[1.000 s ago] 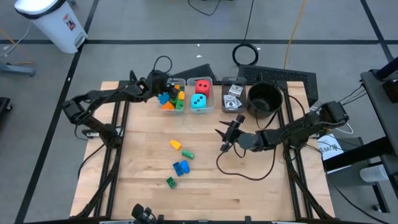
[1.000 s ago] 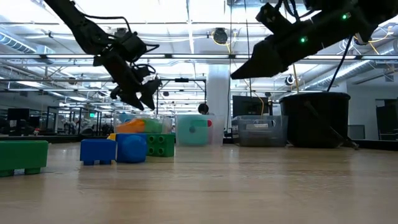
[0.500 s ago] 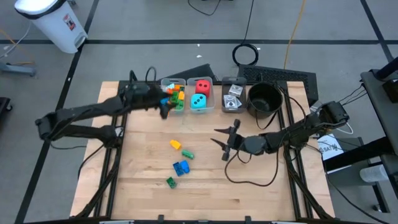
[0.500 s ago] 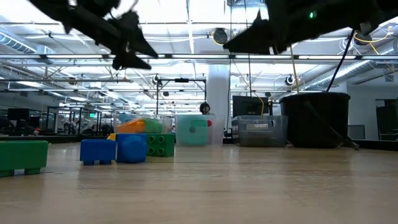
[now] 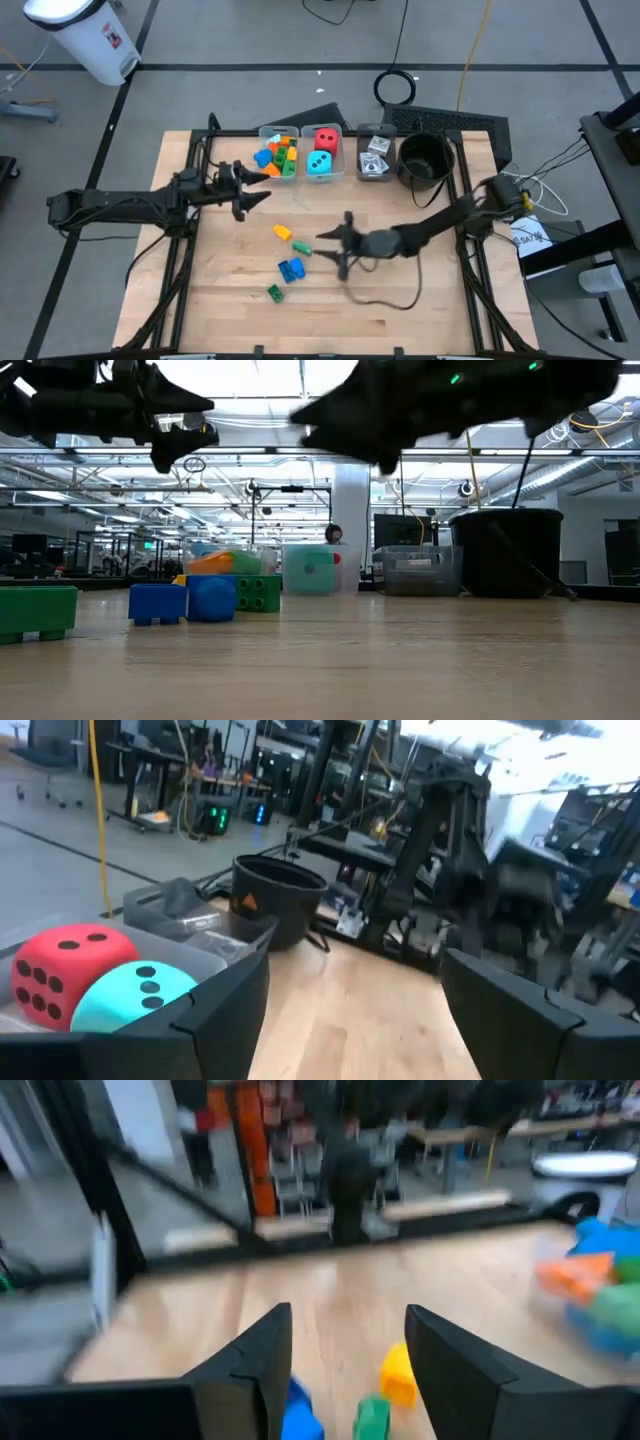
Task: Pick & Place Toys
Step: Put the dark green game piece into the left transparent bin
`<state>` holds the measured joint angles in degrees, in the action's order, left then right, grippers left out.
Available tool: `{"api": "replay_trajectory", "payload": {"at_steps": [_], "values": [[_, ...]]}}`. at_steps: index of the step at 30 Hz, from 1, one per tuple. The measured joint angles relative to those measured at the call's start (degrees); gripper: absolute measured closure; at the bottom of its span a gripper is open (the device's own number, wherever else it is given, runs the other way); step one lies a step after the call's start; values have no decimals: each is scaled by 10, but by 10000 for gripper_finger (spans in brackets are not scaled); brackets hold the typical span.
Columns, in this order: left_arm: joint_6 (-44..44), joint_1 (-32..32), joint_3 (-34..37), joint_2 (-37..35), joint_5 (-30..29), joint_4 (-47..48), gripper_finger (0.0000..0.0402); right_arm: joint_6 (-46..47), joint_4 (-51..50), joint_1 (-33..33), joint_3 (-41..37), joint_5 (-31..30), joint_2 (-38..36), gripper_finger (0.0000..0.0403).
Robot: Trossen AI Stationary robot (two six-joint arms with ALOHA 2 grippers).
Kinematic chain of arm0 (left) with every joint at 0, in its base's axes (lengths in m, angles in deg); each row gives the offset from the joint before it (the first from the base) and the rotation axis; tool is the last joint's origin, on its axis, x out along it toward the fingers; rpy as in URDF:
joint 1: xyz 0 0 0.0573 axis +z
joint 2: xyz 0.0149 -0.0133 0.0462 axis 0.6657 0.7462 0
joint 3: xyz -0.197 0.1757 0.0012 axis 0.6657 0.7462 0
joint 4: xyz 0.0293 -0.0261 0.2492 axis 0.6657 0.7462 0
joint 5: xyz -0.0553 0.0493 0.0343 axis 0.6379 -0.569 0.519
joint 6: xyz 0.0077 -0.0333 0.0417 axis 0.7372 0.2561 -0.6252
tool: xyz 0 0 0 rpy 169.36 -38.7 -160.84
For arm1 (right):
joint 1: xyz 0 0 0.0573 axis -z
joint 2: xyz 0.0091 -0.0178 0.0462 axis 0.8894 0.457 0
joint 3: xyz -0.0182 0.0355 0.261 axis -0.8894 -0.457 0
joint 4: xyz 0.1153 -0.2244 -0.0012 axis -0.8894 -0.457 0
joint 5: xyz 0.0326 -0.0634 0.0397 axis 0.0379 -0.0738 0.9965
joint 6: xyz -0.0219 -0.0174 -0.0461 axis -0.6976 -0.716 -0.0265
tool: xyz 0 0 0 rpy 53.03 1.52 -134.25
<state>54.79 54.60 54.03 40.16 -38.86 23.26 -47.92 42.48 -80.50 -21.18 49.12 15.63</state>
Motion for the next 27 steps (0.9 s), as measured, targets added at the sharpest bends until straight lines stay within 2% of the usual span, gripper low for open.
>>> {"api": "replay_trajectory", "payload": {"at_steps": [5, 10, 13, 19, 27], "values": [[1, 0, 4, -3, 0, 2, 103, -25, -131, 5, 107, 1, 111, 229], [-1, 0, 4, -3, -1, 2, 103, -32, -269, 29, 181, 0, 178, 203], [-1, 0, 4, -3, -1, 3, 103, -32, -276, 39, 193, 22, 207, 186], [-4, 0, 4, -3, -1, 6, 103, -11, -270, 60, 192, 145, 226, 170], [-2, 0, 4, -3, -1, 6, 103, -15, -260, 68, 192, 148, 228, 182]]}}
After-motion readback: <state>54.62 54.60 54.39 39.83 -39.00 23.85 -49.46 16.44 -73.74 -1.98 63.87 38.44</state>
